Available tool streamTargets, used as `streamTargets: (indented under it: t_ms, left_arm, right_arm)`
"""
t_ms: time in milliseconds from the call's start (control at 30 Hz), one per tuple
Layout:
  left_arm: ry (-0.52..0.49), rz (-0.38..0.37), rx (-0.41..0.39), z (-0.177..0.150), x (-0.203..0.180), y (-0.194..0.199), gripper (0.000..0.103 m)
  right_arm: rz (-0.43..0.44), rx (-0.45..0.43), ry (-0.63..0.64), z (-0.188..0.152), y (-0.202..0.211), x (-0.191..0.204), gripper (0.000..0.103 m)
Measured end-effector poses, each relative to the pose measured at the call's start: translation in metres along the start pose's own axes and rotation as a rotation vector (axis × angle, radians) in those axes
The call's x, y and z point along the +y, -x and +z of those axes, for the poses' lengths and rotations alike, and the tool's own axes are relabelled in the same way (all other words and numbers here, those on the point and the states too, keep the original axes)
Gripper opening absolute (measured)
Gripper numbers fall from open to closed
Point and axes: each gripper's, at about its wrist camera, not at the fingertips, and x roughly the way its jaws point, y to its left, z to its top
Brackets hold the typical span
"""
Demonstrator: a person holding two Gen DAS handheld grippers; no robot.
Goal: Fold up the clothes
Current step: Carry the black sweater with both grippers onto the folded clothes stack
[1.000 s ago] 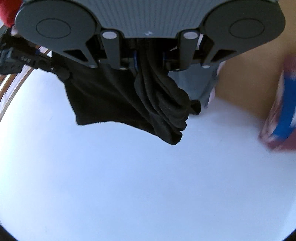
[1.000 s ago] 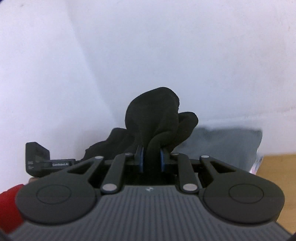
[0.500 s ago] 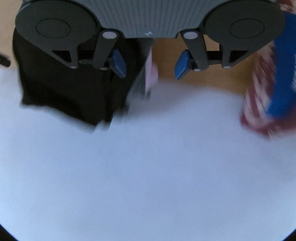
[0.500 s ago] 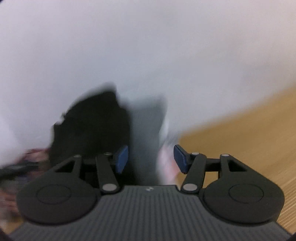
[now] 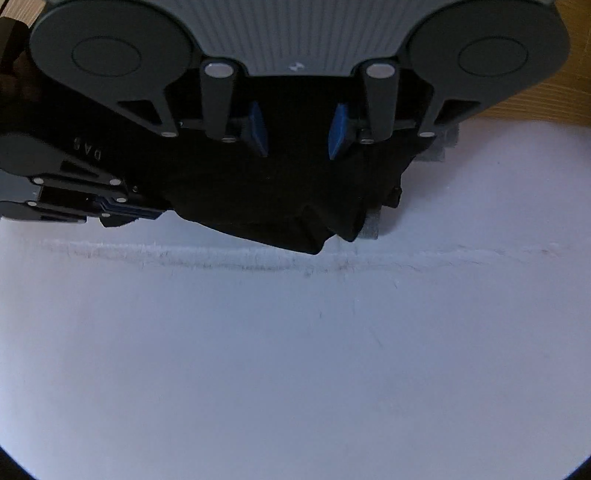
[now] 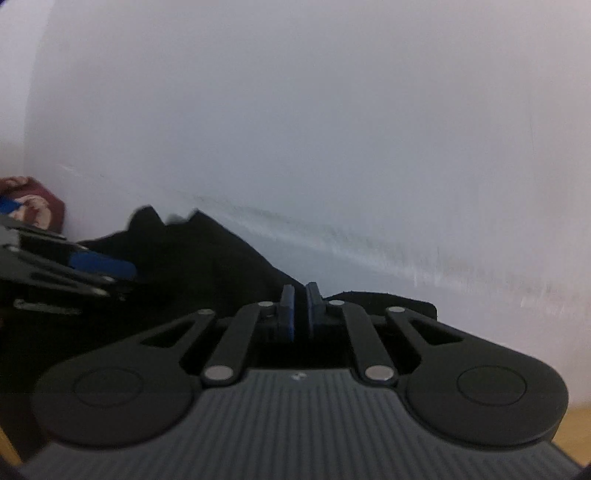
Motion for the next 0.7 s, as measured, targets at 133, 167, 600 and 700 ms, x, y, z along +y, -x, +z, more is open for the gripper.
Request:
streamTargets:
  t_ms: [133,167,600,700]
  left_arm:
    - [0.041,0.01,0.02,-0.001,0.011,-0.007,0.04]
    - [0.062,0.008,0.014,-0.002,0.013,-0.005,0.04]
    - [-0.039,0.22,-0.011,0.028,-0.039,0.034,0.049]
    - [-0.041,0.221,0.002,0.012,-0.026,0.022,0.041]
  right_arm:
    - [0.018,0.039,-0.11,-0.012,-0.003,-0.021,0.004]
    - [0.015,0.036,-0.106,-0.016,-0.002,-0.02,0.004]
    - [-0.078,-0.081,0.054,0.002,0.03,0.018,0.008]
    - [-0.084,-0.059,0.087,-0.014,0.018,0.005,0.005]
